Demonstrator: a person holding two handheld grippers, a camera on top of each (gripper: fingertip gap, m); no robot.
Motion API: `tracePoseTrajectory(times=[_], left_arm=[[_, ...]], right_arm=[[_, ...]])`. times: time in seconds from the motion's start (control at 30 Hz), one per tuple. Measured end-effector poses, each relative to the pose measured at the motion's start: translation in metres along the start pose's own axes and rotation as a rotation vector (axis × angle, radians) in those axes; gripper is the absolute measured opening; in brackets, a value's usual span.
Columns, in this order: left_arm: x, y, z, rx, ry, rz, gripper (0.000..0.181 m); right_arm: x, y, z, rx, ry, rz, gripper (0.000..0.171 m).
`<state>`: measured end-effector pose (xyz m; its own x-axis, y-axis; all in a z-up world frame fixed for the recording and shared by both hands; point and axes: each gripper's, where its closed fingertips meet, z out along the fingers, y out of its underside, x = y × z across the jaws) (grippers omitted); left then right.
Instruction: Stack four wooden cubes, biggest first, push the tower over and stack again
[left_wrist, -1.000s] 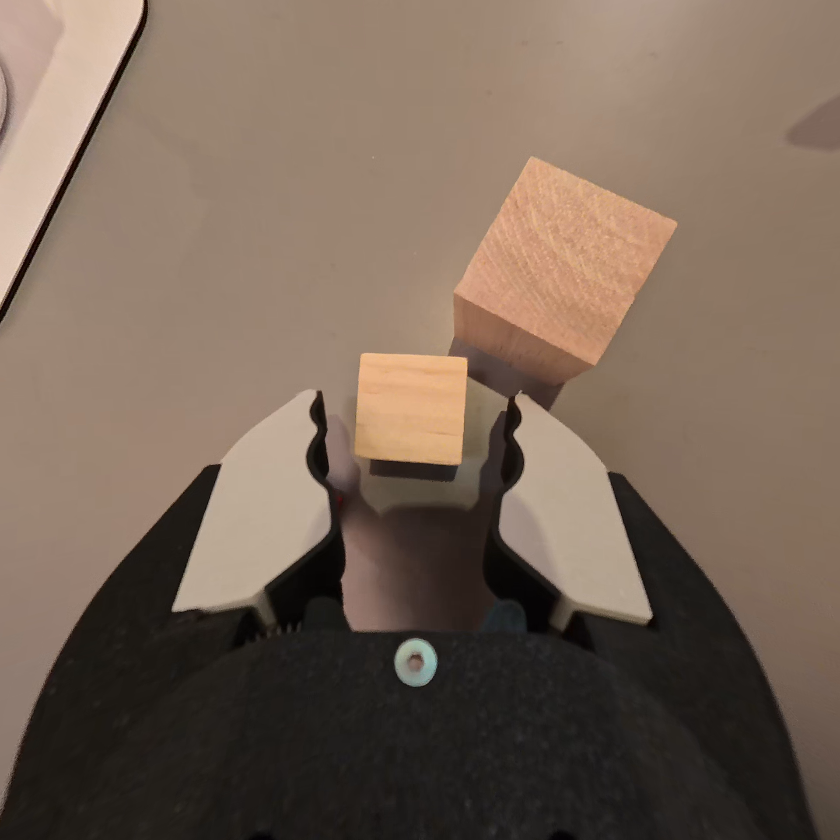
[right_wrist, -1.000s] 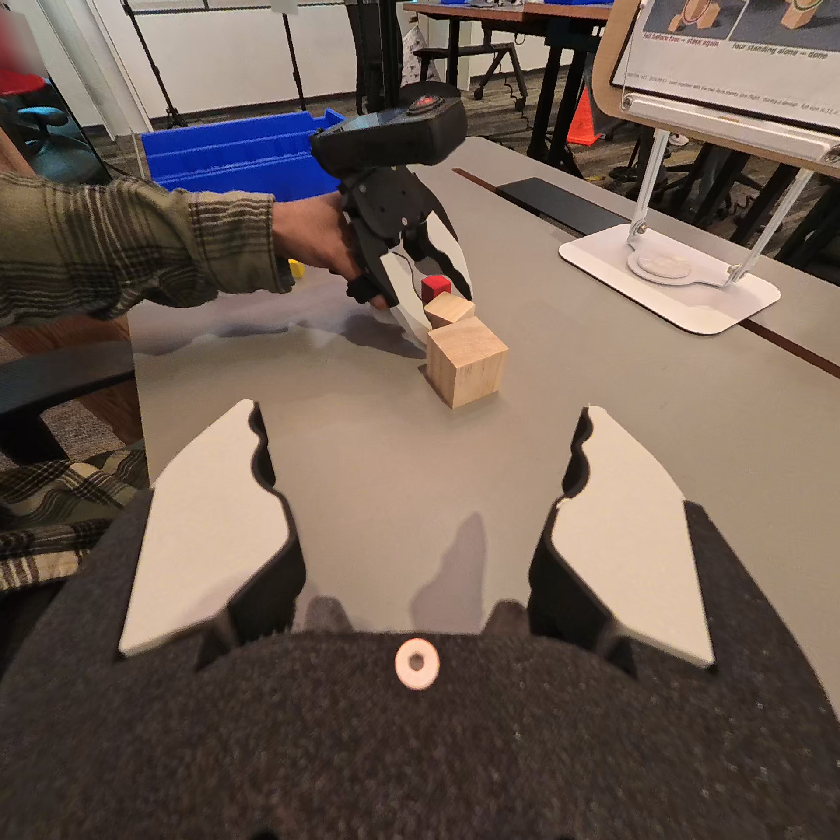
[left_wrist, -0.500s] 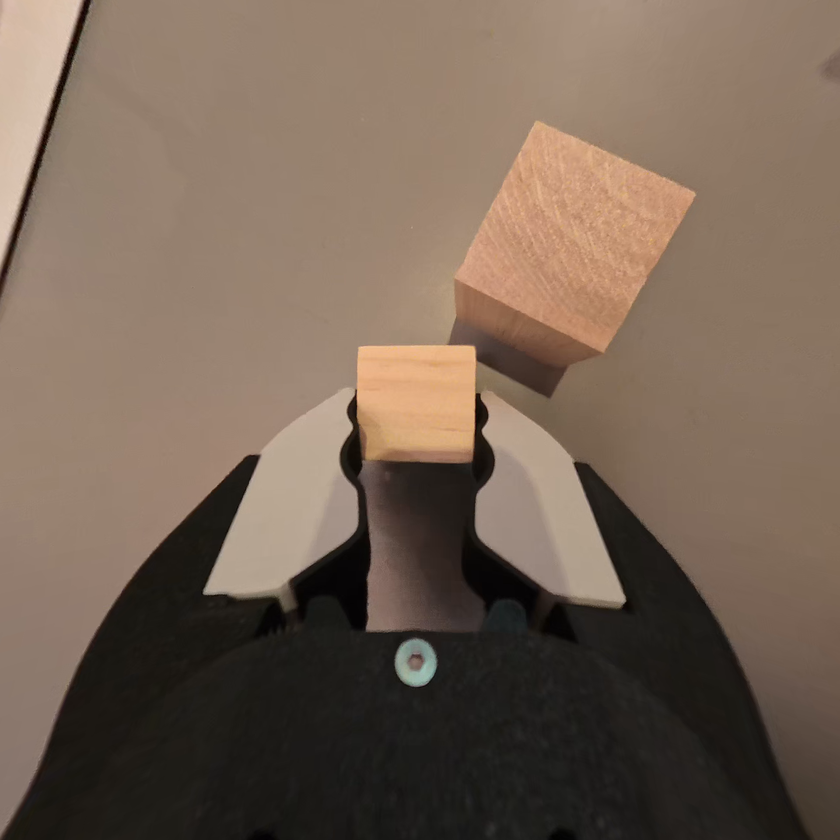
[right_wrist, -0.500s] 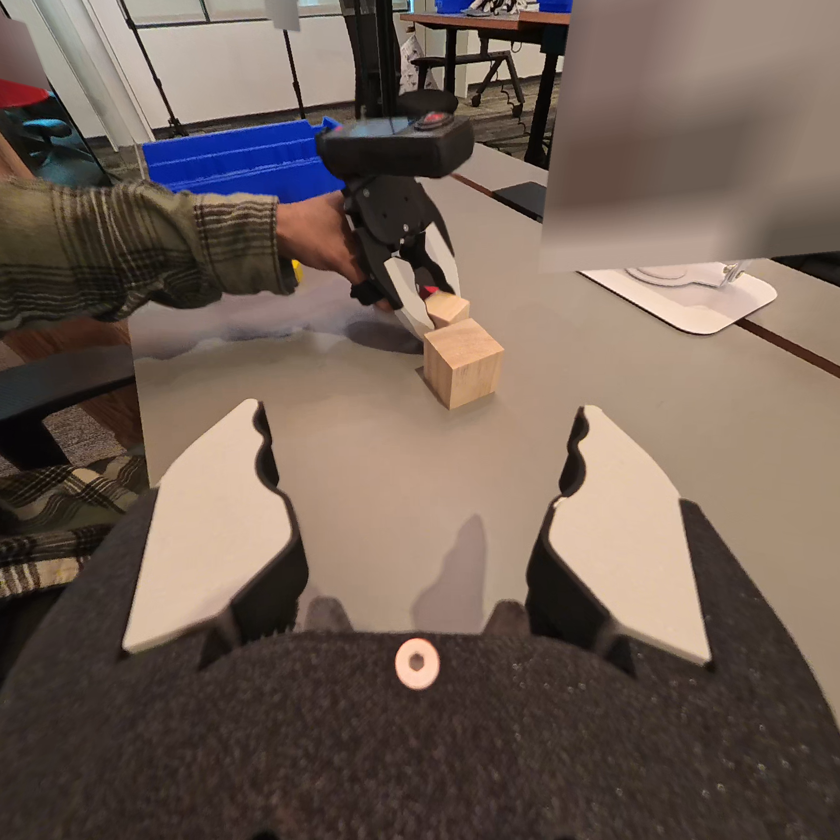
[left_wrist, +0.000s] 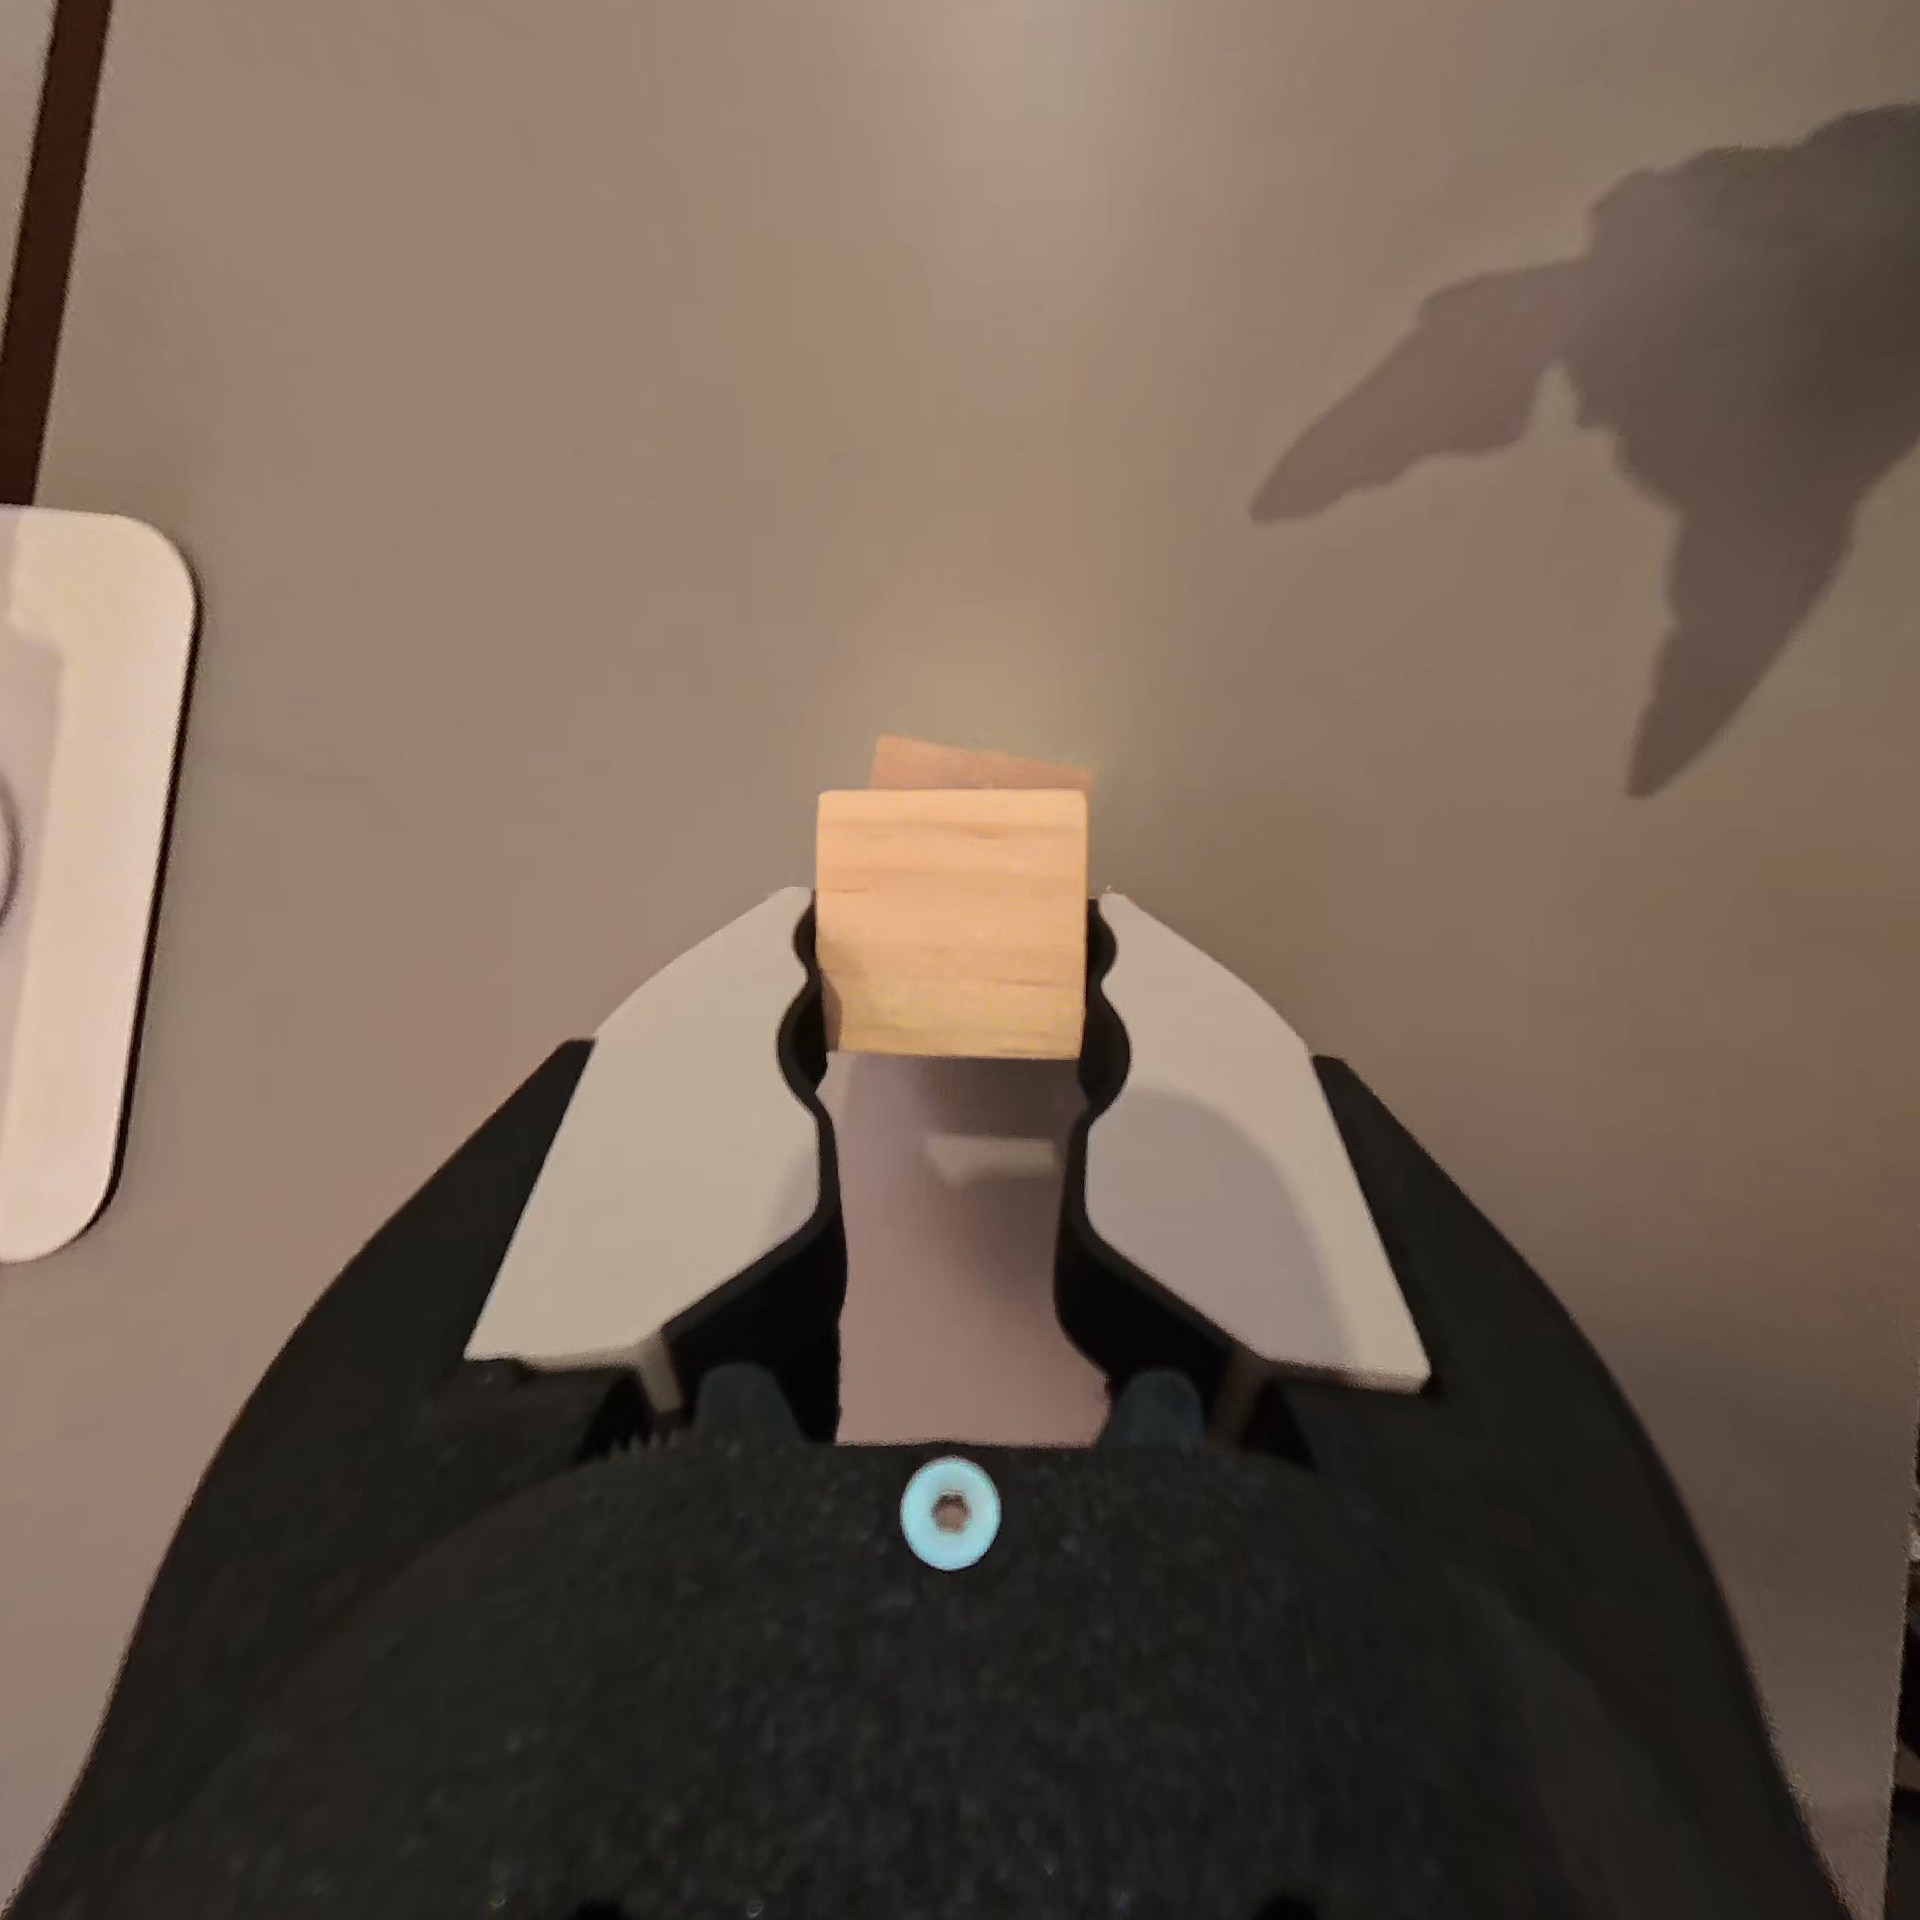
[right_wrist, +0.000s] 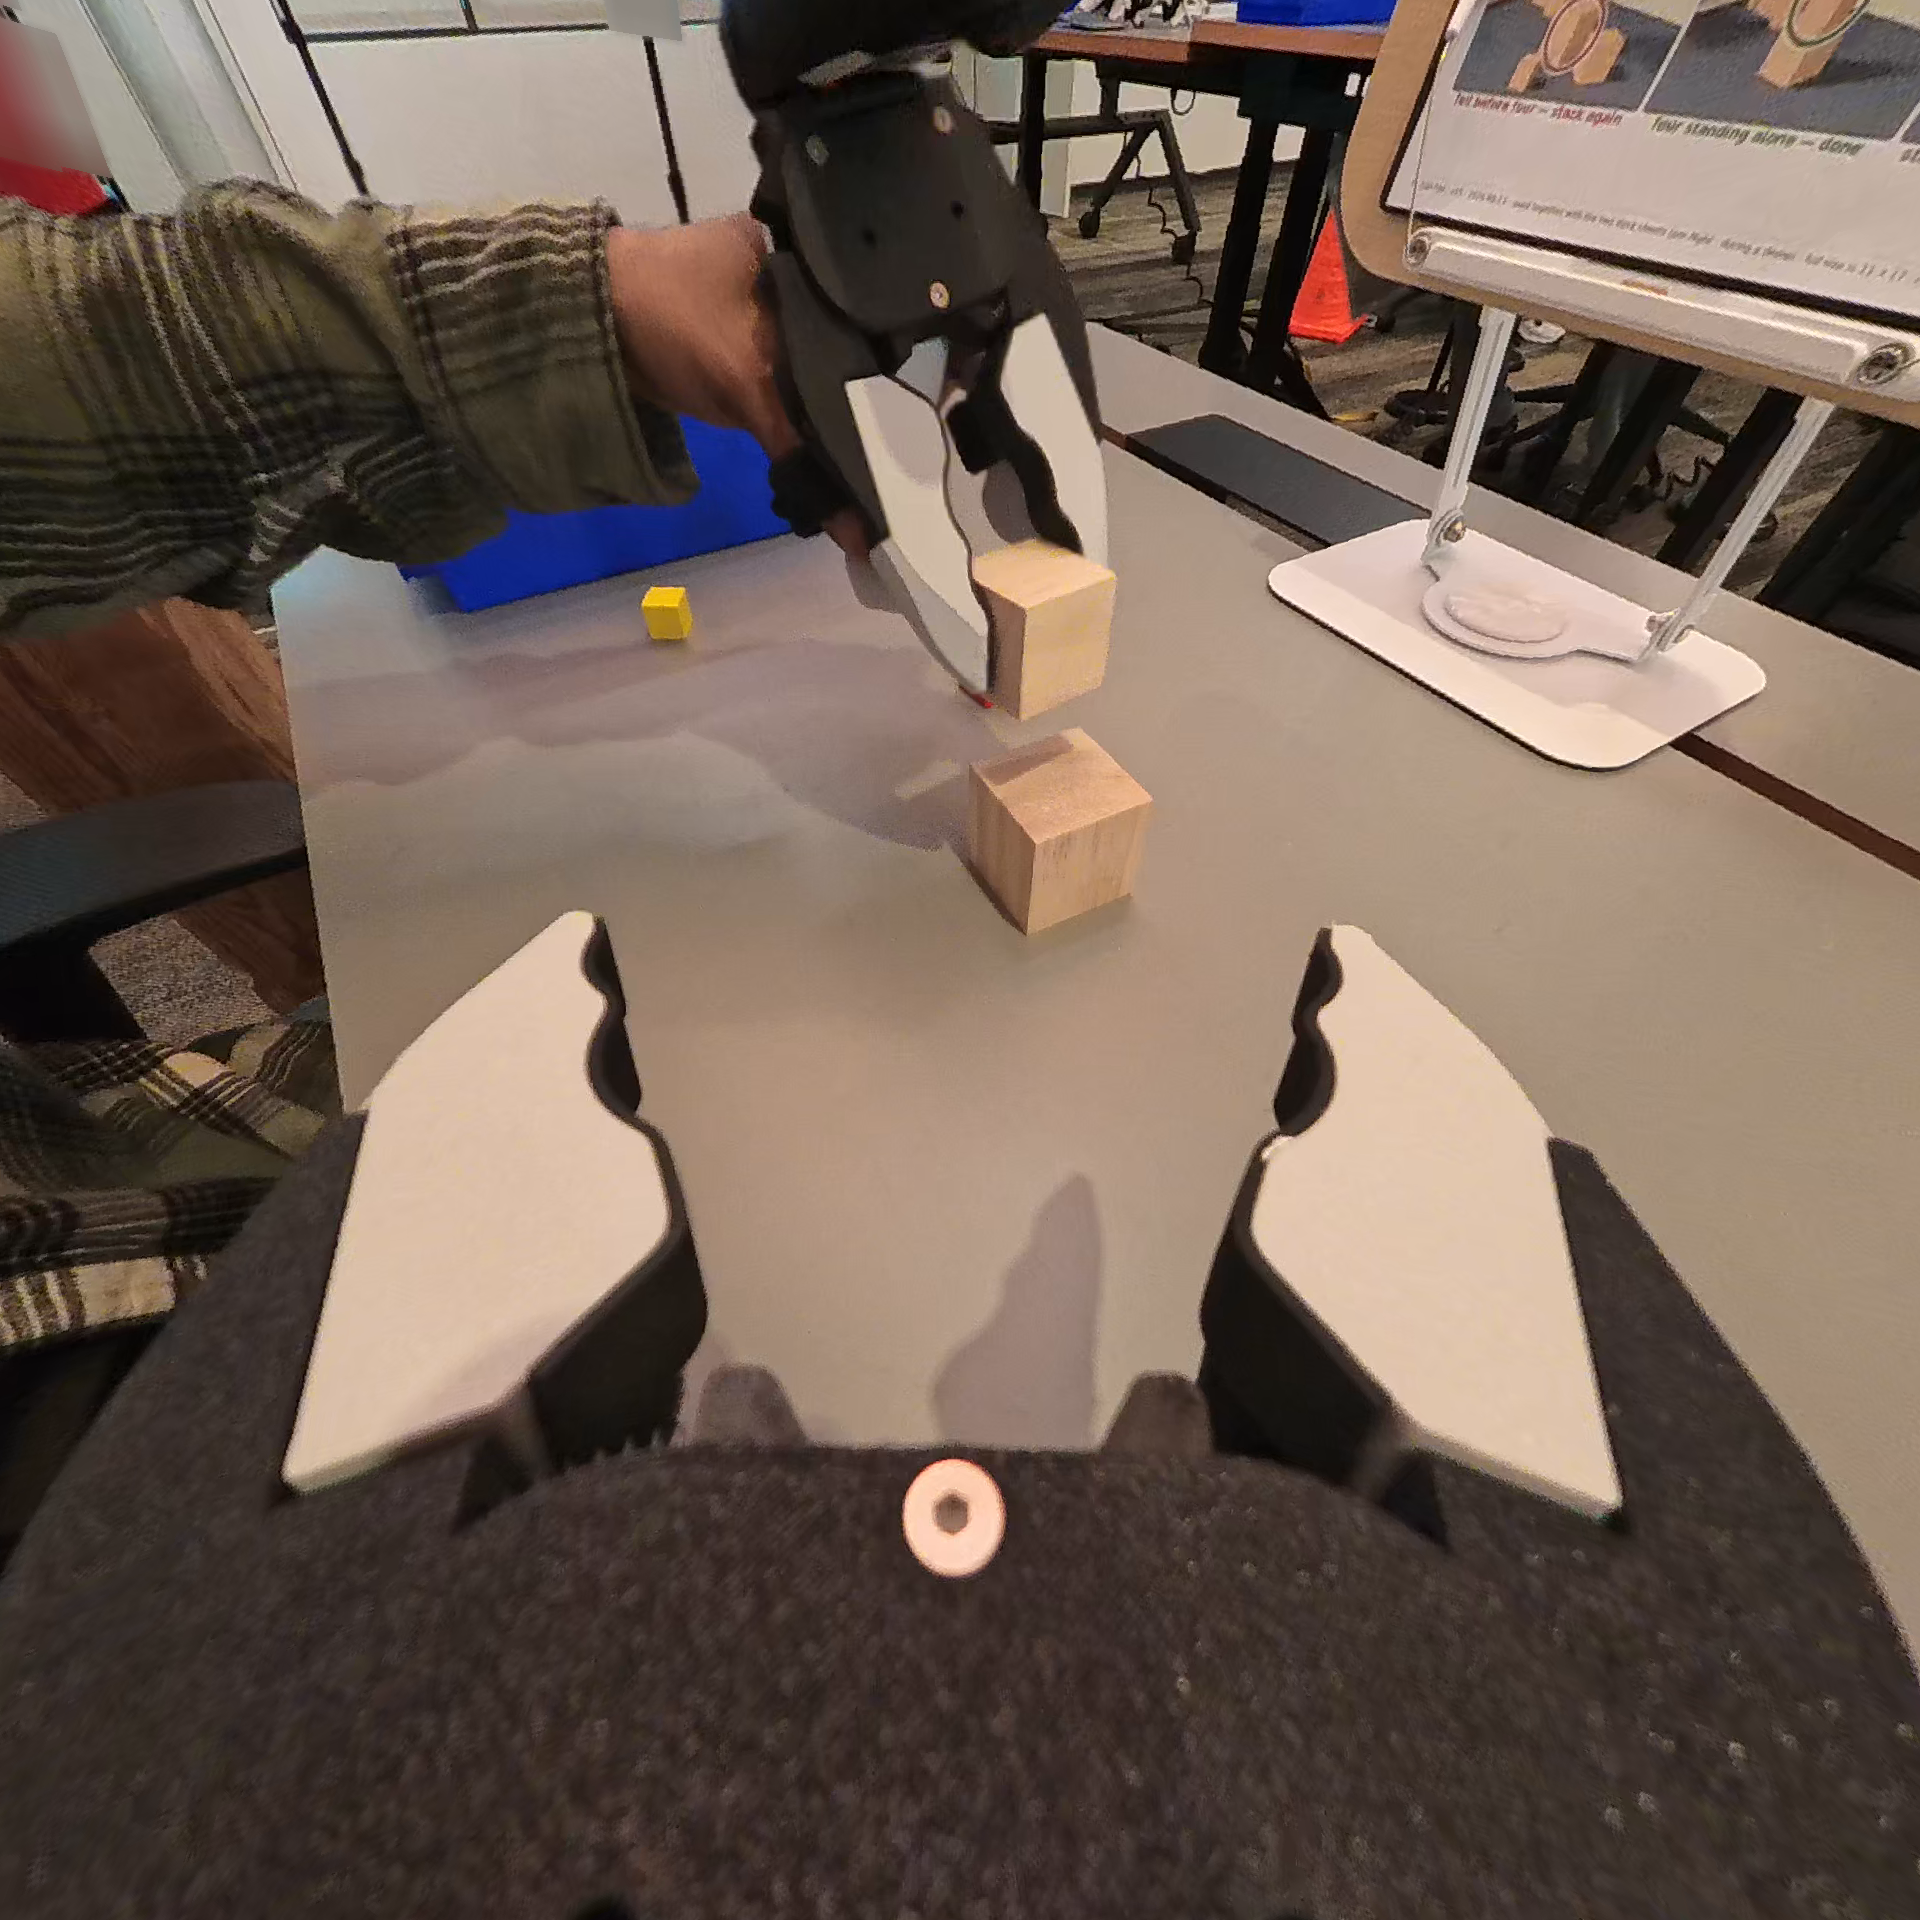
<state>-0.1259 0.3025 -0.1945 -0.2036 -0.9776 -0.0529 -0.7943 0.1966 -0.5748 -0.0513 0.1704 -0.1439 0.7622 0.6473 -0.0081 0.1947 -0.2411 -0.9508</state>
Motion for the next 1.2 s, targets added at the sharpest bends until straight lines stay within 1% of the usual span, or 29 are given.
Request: tracePoseTrajectory(times=[0.13,0.23,0.47,1.2], left_arm=[[0.010,-0.006,0.011,-0.006,0.068,0.042,0.046],[0.010,-0.007,0.017,-0.015,0.082,0.055,0.046],[0.005,-0.003,0.025,-0.047,0.090,0.064,0.046],[0.005,0.001,0.036,-0.044,0.122,0.083,0.046]], right_arm=[[0.000,0.003,0.000,-0.013,0.001,-0.002,0.121],[0.001,0.001,0.000,-0.003,-0.003,0.003,0.120],[0.003,0.005,0.001,-0.012,-0.001,0.008,0.120],[0.005,0.006,0.000,-0.014,0.001,0.013,0.120]])
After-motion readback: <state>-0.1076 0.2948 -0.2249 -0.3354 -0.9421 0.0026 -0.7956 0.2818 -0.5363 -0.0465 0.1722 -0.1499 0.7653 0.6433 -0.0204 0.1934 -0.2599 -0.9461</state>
